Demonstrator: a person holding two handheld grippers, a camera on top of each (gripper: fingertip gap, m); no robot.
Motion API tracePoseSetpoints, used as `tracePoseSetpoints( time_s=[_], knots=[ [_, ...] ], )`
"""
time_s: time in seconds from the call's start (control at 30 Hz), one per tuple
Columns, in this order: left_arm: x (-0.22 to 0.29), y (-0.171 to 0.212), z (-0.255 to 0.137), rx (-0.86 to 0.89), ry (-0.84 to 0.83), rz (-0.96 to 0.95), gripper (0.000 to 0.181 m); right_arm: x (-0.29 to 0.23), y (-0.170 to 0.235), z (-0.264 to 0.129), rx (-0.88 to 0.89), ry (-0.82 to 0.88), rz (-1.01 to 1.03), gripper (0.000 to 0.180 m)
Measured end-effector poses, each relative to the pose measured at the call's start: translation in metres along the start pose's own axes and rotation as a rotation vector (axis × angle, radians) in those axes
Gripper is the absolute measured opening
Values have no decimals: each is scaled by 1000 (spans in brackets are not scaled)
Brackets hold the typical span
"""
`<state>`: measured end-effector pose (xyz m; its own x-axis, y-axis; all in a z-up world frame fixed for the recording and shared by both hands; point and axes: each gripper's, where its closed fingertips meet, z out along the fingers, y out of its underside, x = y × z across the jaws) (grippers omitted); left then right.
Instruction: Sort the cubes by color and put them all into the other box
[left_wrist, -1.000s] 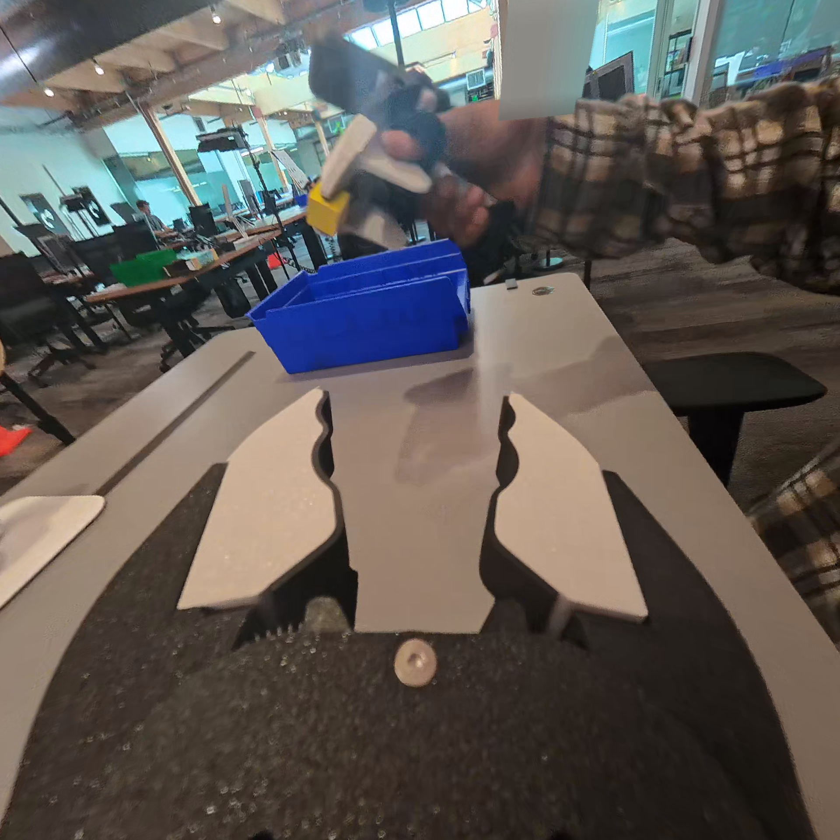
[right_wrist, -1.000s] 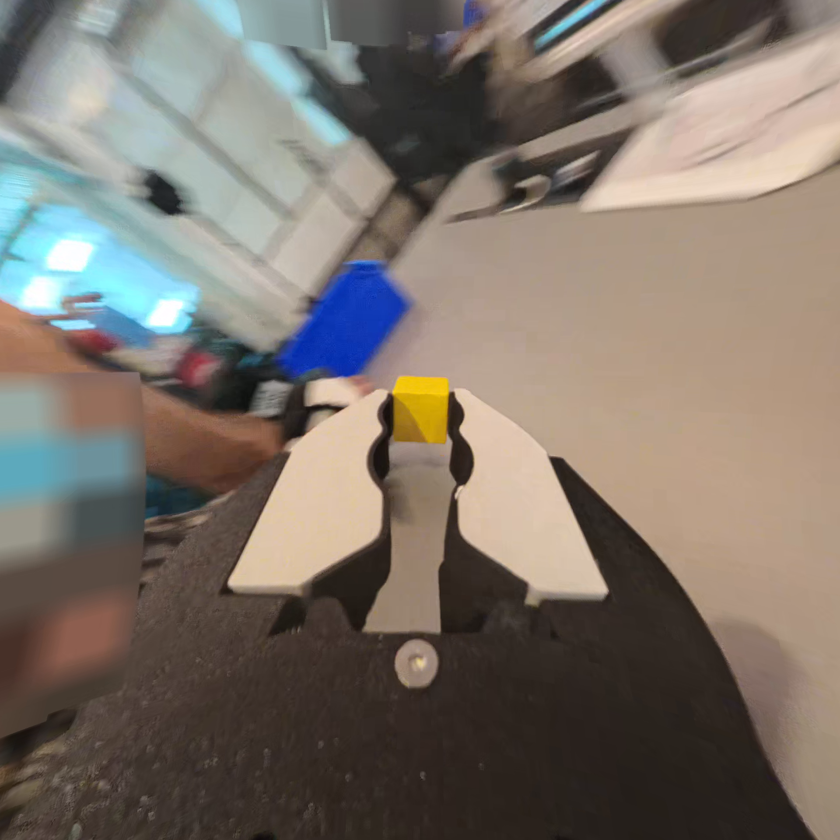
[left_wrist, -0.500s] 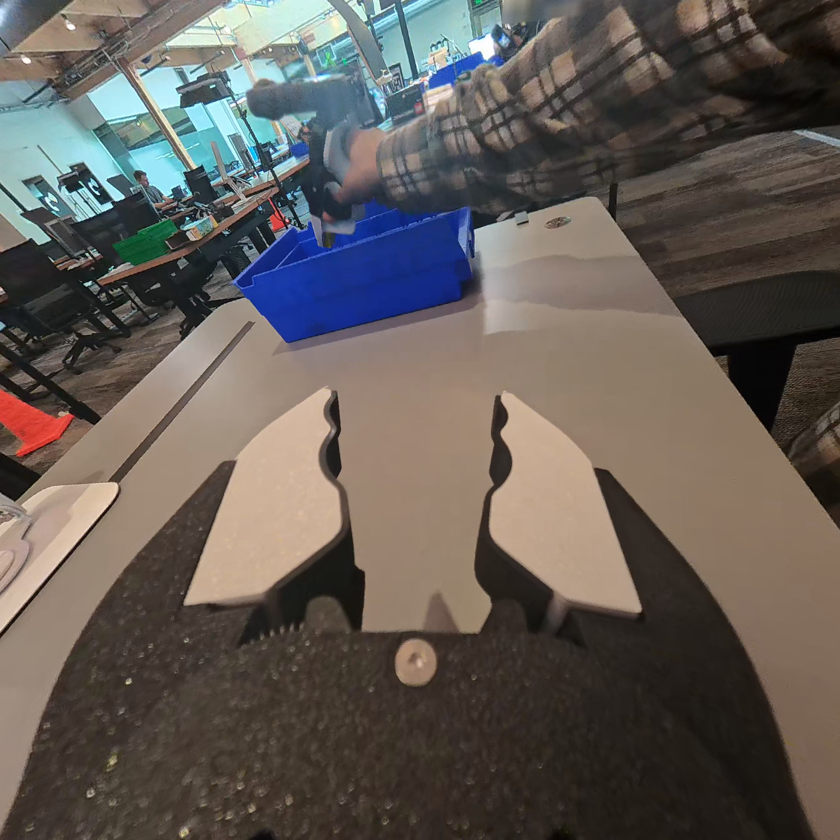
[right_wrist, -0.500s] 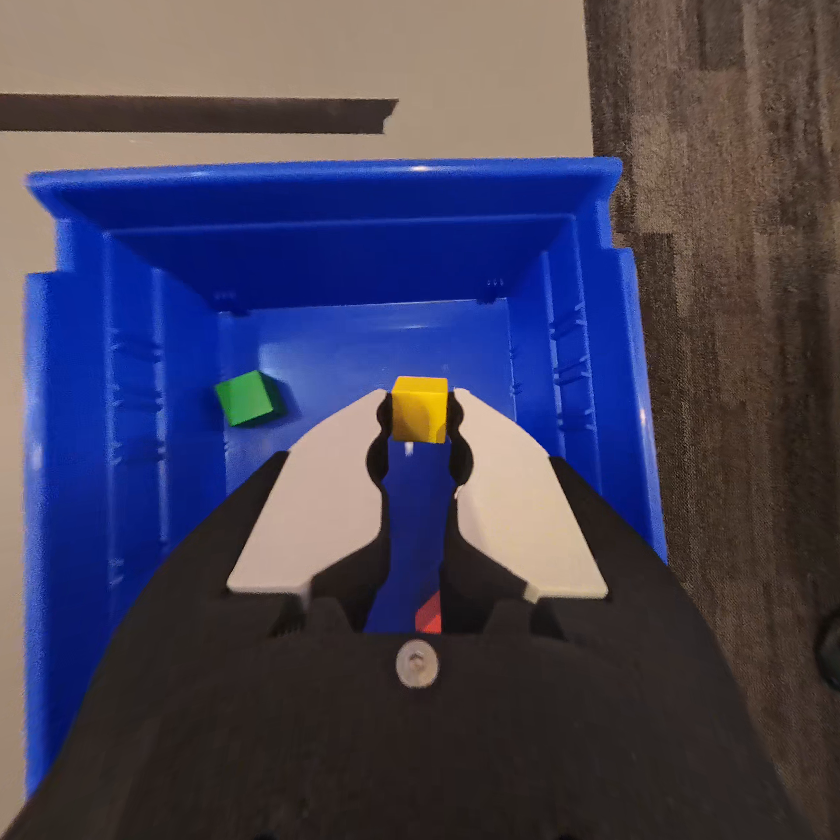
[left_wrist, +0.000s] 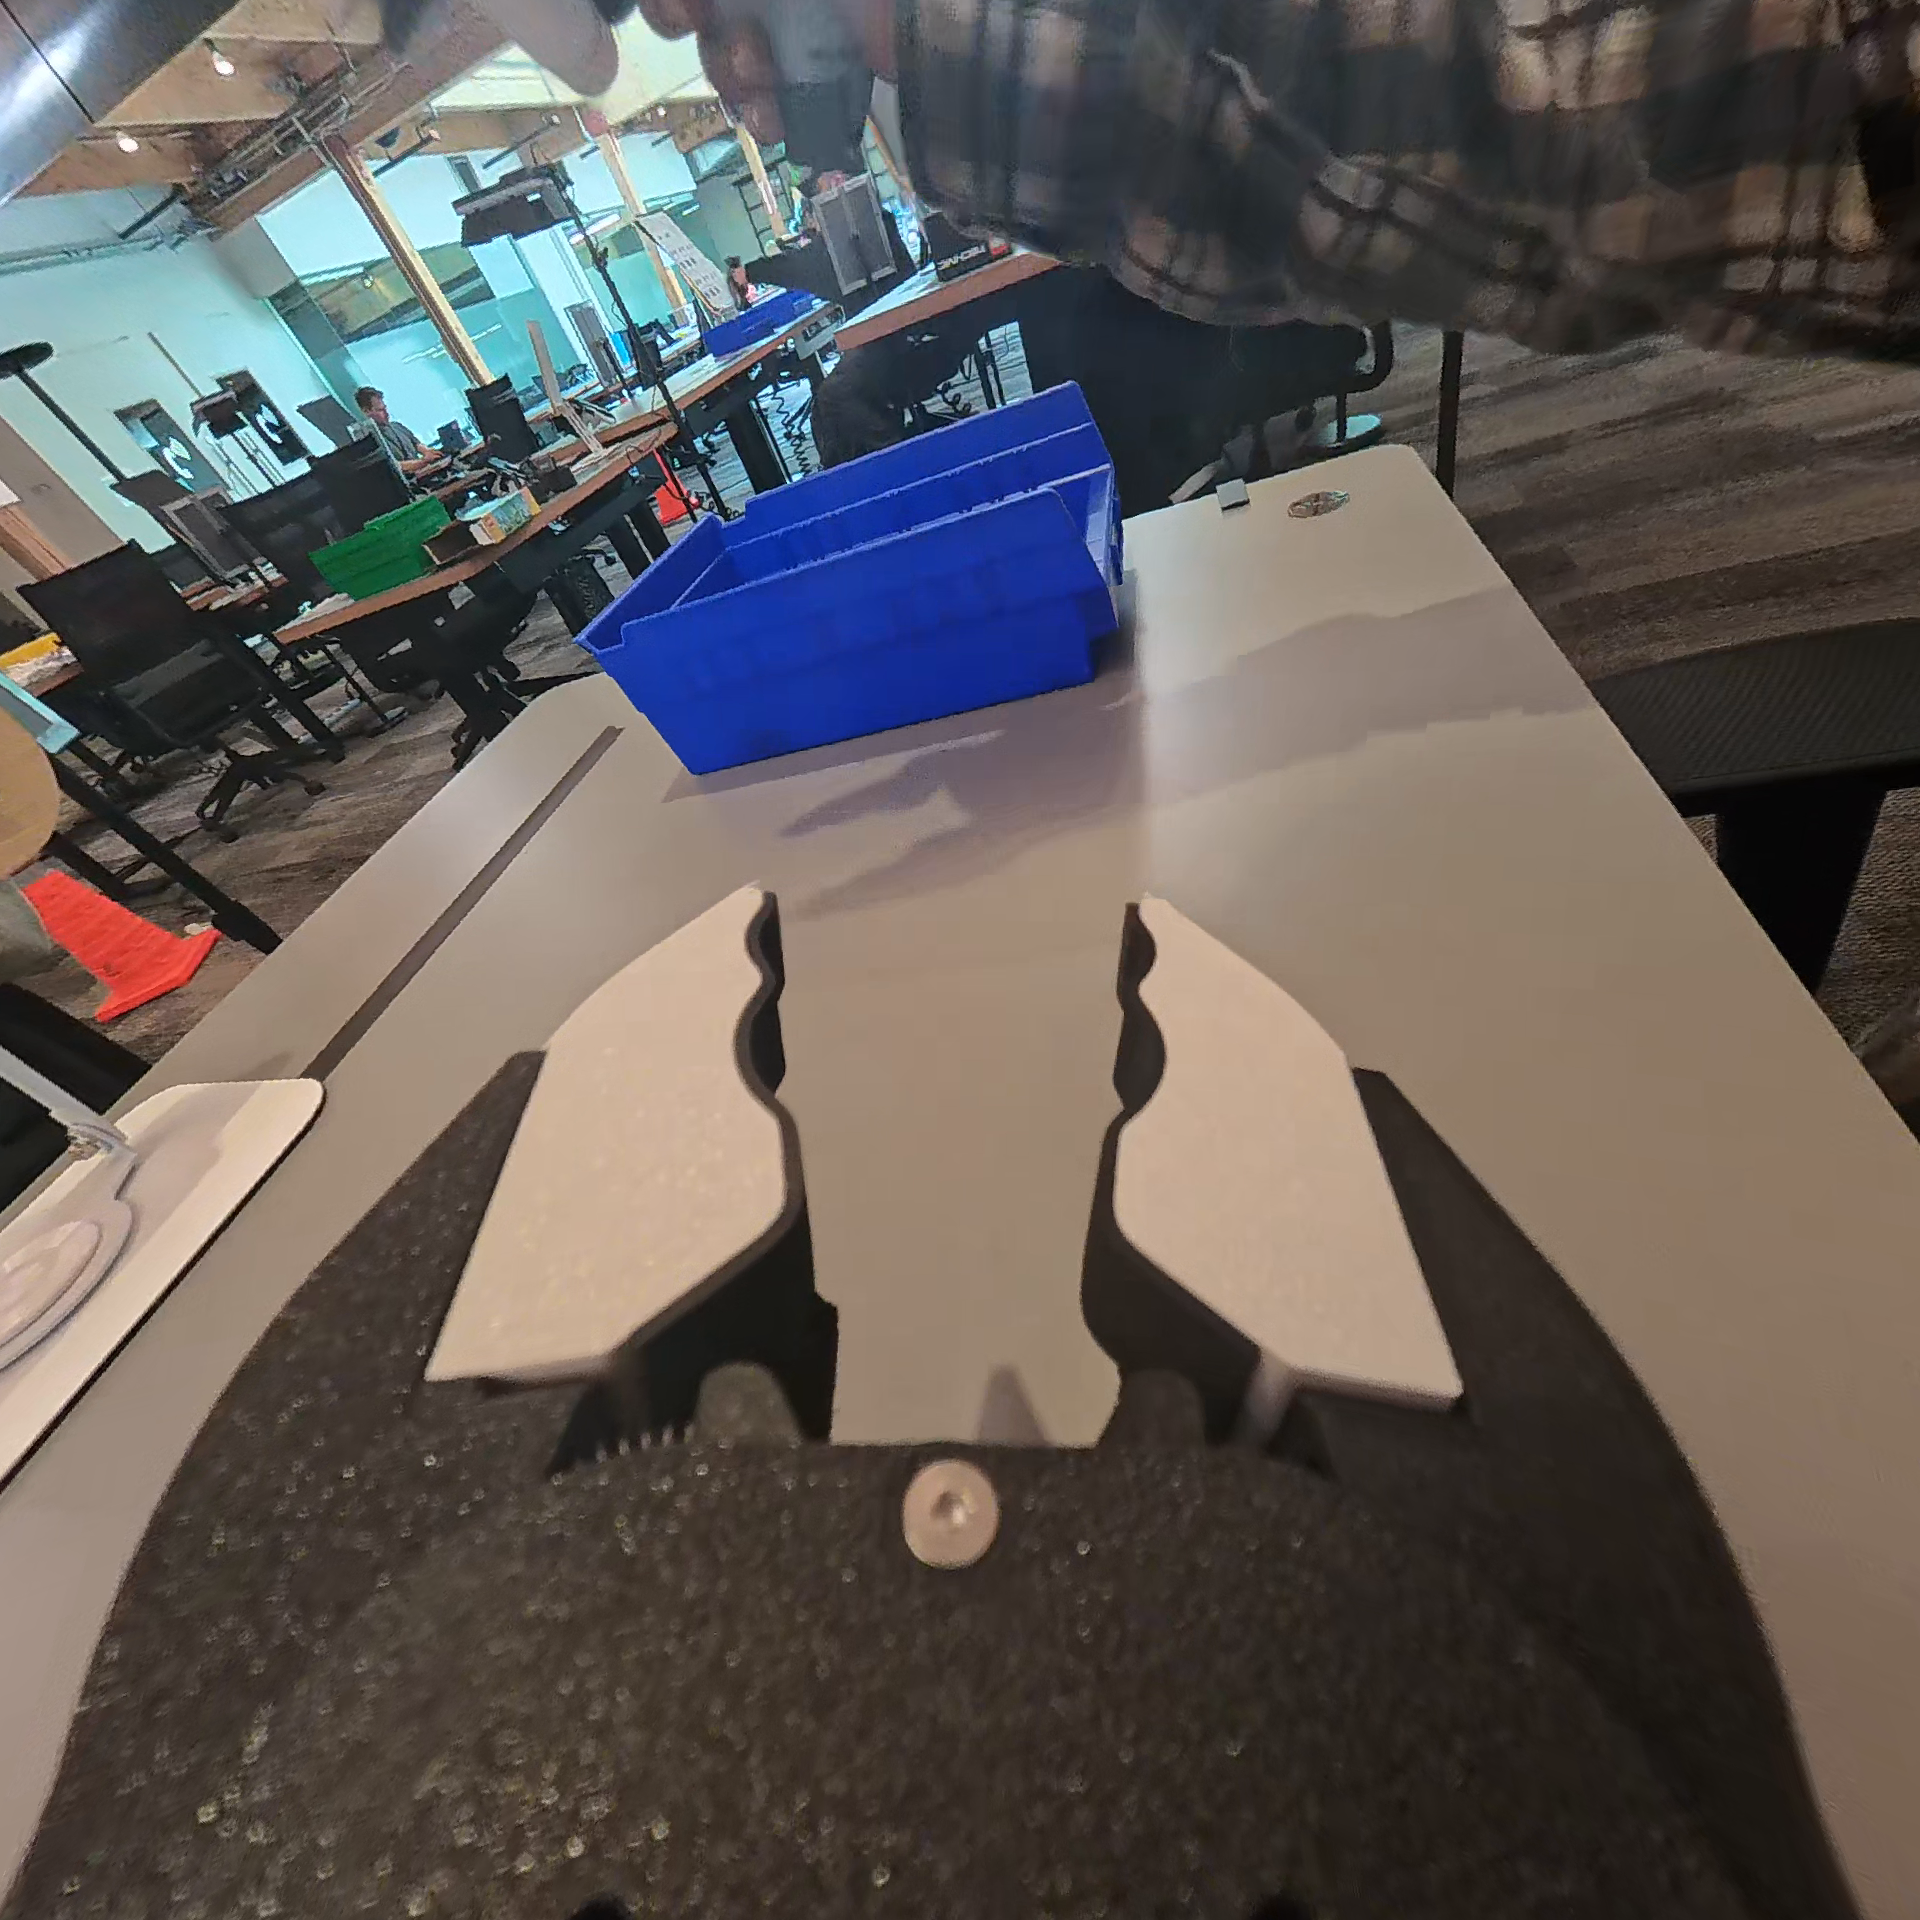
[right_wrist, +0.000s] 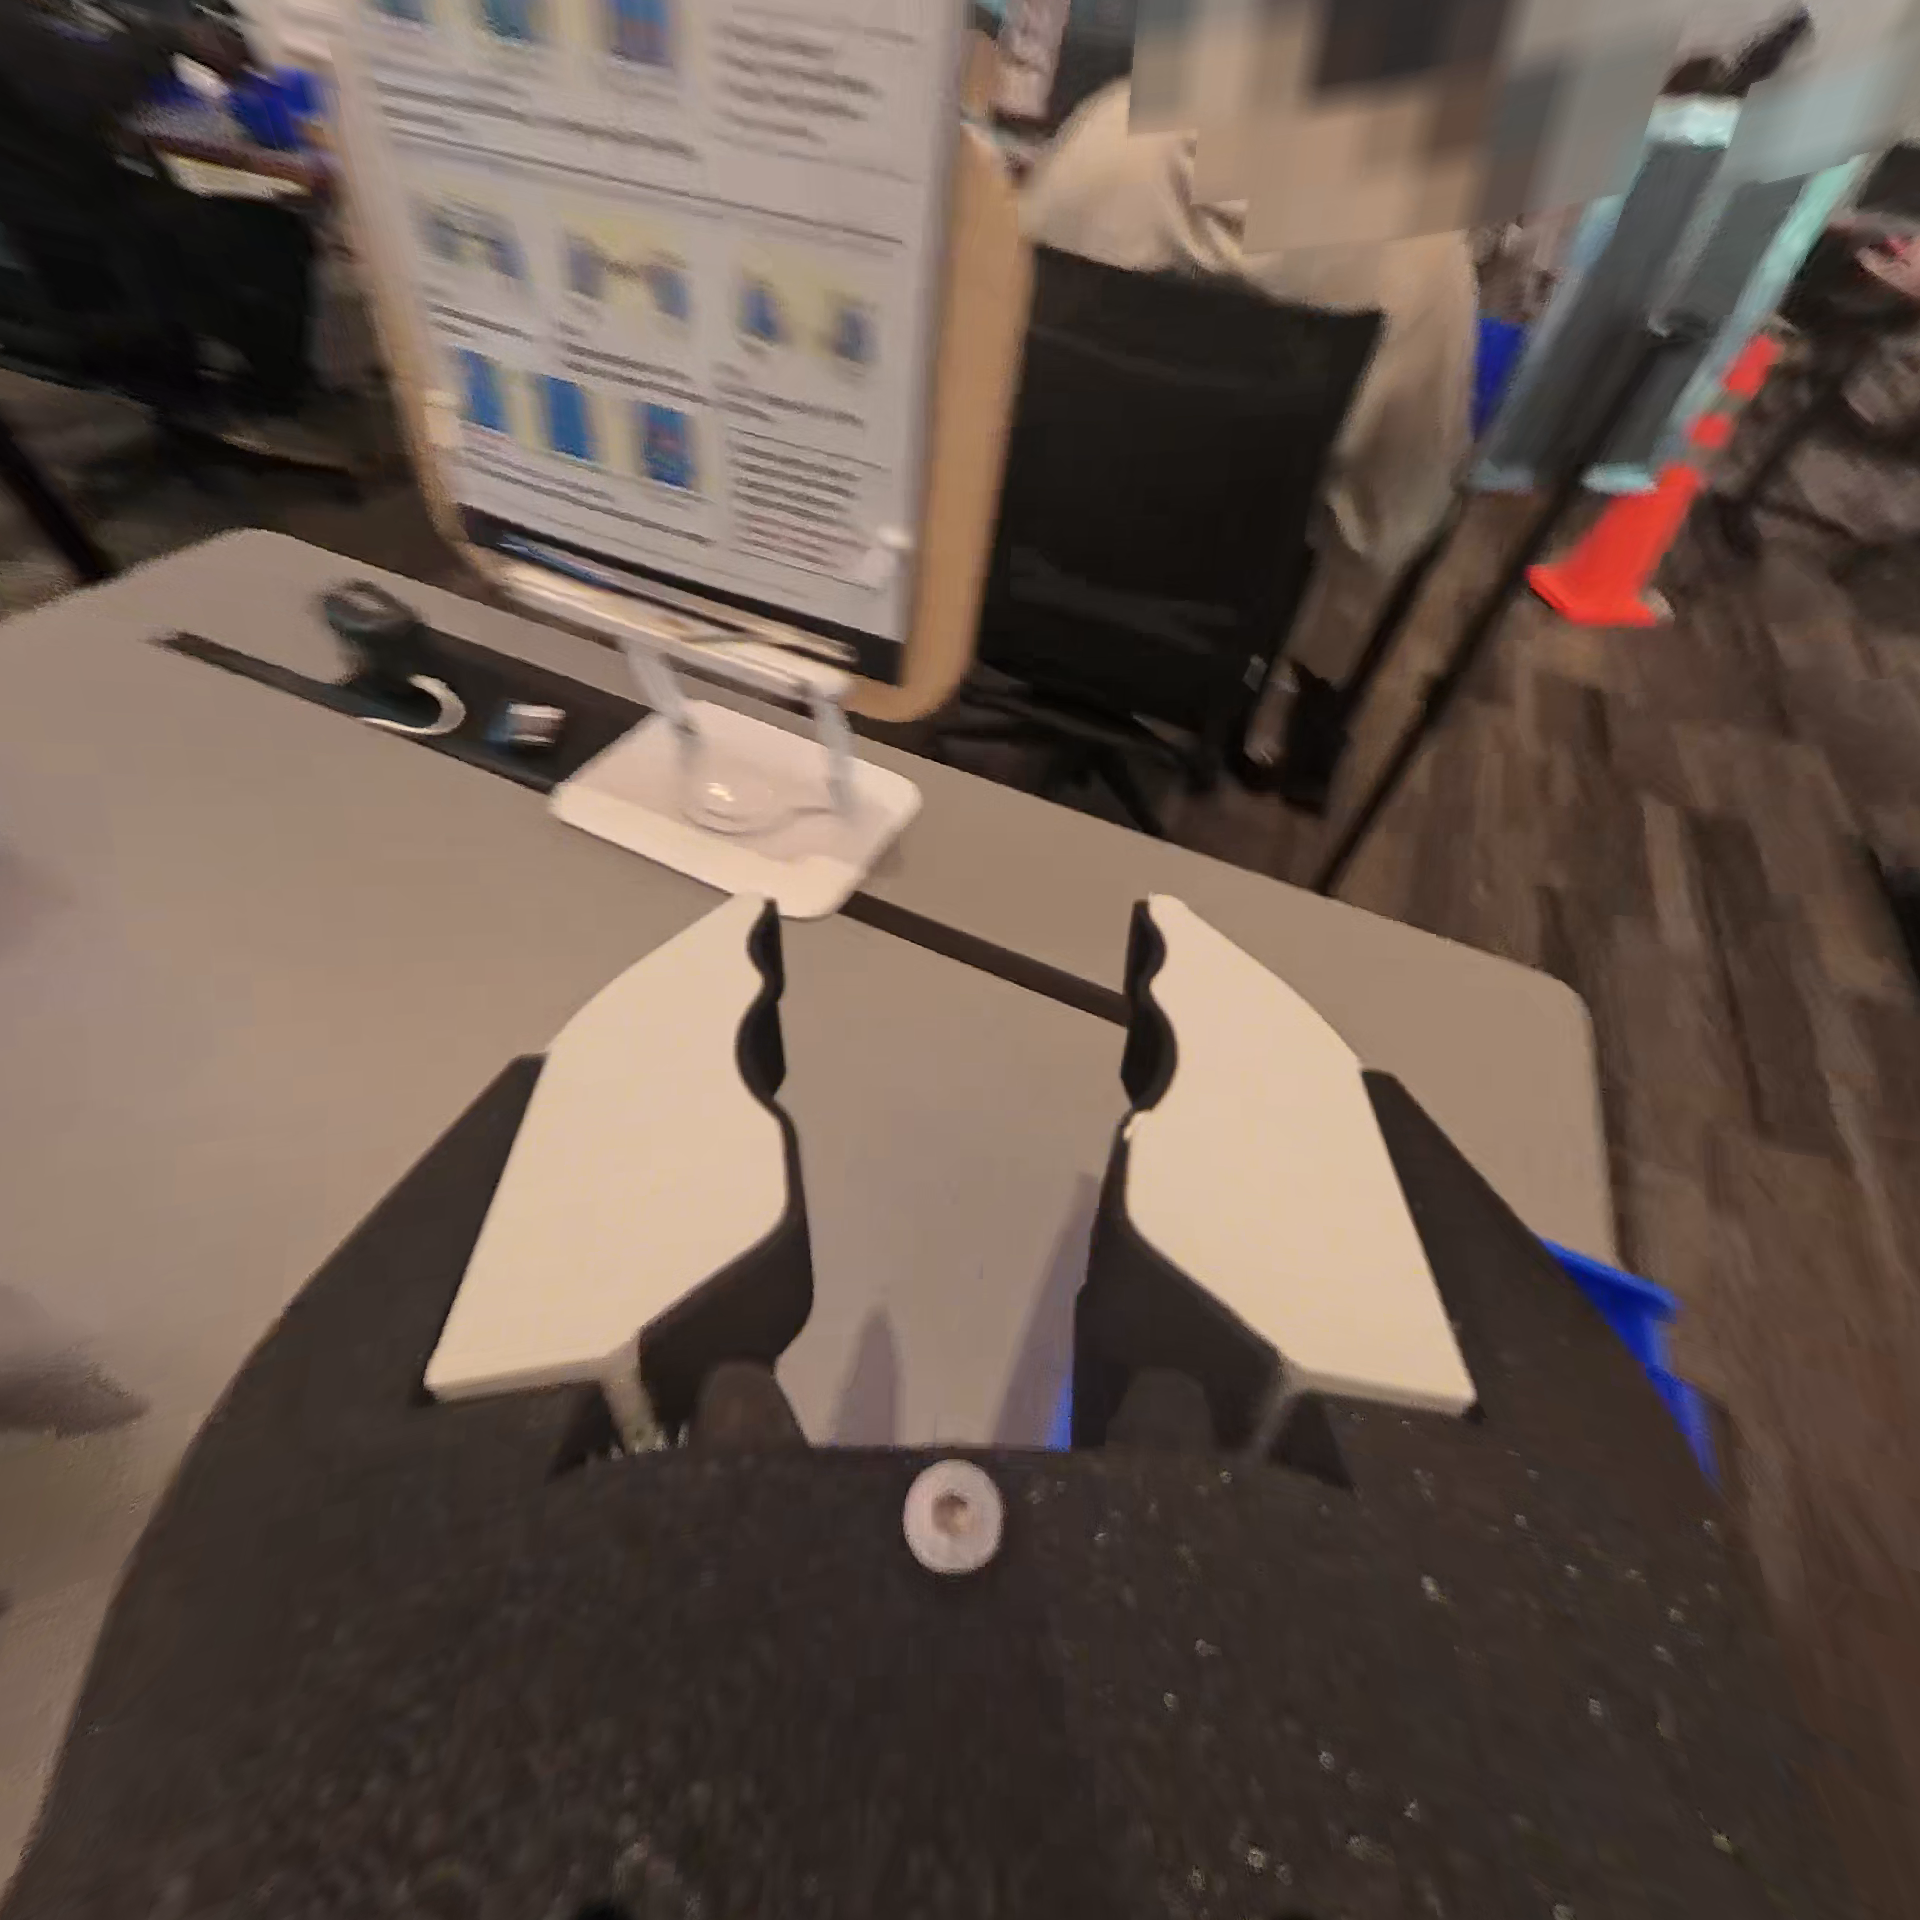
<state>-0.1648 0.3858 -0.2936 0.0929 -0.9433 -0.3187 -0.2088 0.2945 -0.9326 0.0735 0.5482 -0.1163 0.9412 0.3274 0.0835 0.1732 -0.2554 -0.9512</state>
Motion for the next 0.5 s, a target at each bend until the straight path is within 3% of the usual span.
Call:
tracePoseSetpoints(
  time_s=[0.17,0.5],
  knots=[
    [-4,5,0,-11,-13,-9,62,-92,37,15,74,-170,-47,88],
    [-13,12,-2,-30,-39,-23,63,-194,130,64,166,-436,-26,94]
  ],
)
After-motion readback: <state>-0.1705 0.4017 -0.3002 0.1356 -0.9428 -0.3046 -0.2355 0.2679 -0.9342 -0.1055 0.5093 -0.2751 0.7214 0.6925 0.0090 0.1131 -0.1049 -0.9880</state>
